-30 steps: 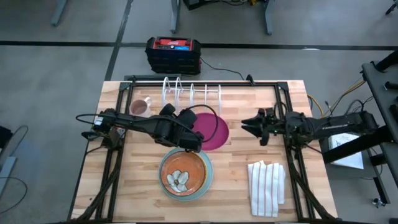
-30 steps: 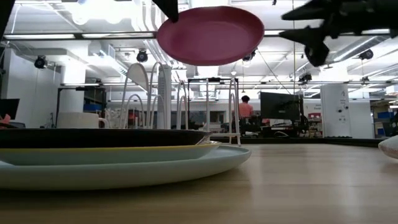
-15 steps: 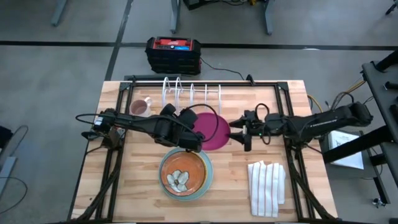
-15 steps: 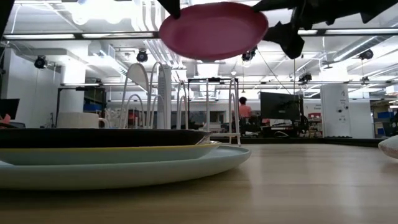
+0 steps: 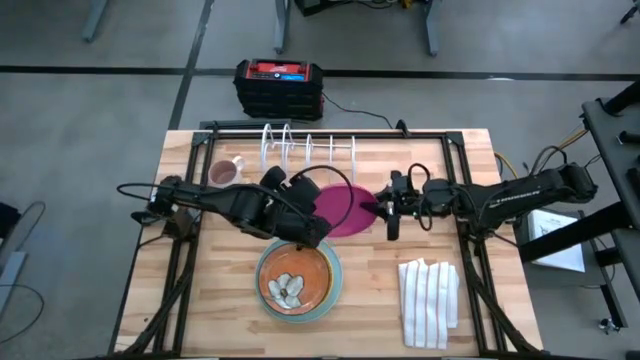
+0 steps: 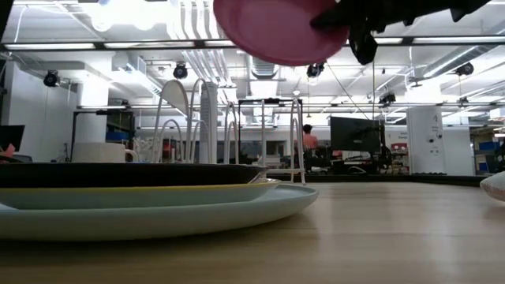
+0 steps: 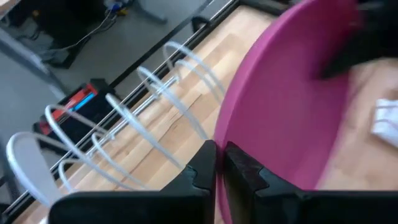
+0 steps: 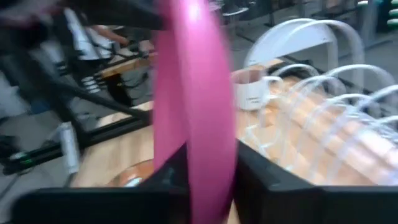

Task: Sort dishes
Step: Put the pink plate into the dish rack

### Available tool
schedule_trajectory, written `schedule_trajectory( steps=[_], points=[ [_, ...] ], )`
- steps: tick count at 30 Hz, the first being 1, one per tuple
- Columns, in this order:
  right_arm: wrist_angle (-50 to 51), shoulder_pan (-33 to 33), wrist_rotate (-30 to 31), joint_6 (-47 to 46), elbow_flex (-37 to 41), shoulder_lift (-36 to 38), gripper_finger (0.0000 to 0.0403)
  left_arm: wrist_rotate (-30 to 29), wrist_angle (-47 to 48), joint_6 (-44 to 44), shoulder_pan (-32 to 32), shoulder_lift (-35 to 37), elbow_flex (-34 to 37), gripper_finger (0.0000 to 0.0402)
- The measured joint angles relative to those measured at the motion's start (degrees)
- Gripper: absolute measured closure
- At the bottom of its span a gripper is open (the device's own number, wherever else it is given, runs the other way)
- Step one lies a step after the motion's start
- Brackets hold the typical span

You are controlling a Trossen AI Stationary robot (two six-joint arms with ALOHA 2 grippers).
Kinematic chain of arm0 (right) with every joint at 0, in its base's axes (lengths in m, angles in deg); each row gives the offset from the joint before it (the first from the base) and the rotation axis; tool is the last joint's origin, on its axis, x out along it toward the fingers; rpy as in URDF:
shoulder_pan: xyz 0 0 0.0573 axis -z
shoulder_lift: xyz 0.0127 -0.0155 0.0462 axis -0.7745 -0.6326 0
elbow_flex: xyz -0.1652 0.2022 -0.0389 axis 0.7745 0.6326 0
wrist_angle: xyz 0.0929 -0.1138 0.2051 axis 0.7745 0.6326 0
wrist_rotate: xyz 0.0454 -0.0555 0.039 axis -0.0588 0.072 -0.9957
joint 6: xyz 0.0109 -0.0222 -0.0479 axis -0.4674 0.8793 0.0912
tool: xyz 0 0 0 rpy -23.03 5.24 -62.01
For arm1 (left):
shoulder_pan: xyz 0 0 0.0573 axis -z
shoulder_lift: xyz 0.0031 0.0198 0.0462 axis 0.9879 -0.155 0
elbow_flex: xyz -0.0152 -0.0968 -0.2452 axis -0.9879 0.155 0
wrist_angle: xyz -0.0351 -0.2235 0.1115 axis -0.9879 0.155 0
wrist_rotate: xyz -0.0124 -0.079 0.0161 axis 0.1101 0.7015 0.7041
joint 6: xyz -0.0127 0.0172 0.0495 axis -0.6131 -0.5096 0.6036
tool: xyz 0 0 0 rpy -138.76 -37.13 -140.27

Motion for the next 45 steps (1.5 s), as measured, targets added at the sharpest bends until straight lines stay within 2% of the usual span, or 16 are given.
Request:
schedule_trajectory(
  steps=[2,7,14,17,20,25,29,34,41,45],
  points=[
    [0.1,0.1,1.0,2.5,0.0,-0.1,0.0381,1.2,-0.1,1.4,0.3,0.0,-1.1,0.0378],
    [0.6,-0.2,3.1,12.9,-0.2,1.0,0.0373,5.0,0.1,3.6,0.5,0.0,-3.0,0.0311],
    [-0.8,-0.4,3.9,27.0,-0.1,3.0,0.0381,2.8,-2.8,5.0,1.3,0.1,-0.2,0.0205],
    [-1.4,-0.5,2.7,31.6,-0.1,3.9,0.0381,2.5,-7.4,9.2,1.9,0.0,2.1,0.0181],
    [-2.3,-0.5,0.1,34.3,-0.1,4.2,0.0381,2.2,-13.1,12.7,2.2,0.0,4.1,0.0175],
    [-4.4,-0.4,-0.6,33.8,-0.1,4.3,0.0381,-1.4,-14.4,12.9,2.2,0.0,5.1,0.0209],
    [-4.3,-0.2,0.6,32.9,-0.1,4.3,0.0367,-1.7,-15.7,12.8,2.2,0.0,4.7,0.0272],
    [-4.0,-0.2,3.9,30.6,-0.1,4.1,0.0344,-2.7,-16.0,10.8,2.2,0.0,4.6,0.037],
    [-3.8,0.2,5.6,27.1,-0.1,4.3,0.0317,-2.4,-16.3,7.5,2.1,0.0,4.6,0.0377],
    [1.1,0.2,11.0,24.6,-0.1,5.9,0.0291,-2.3,-15.5,6.6,1.6,0.1,4.6,0.0377]
  ],
)
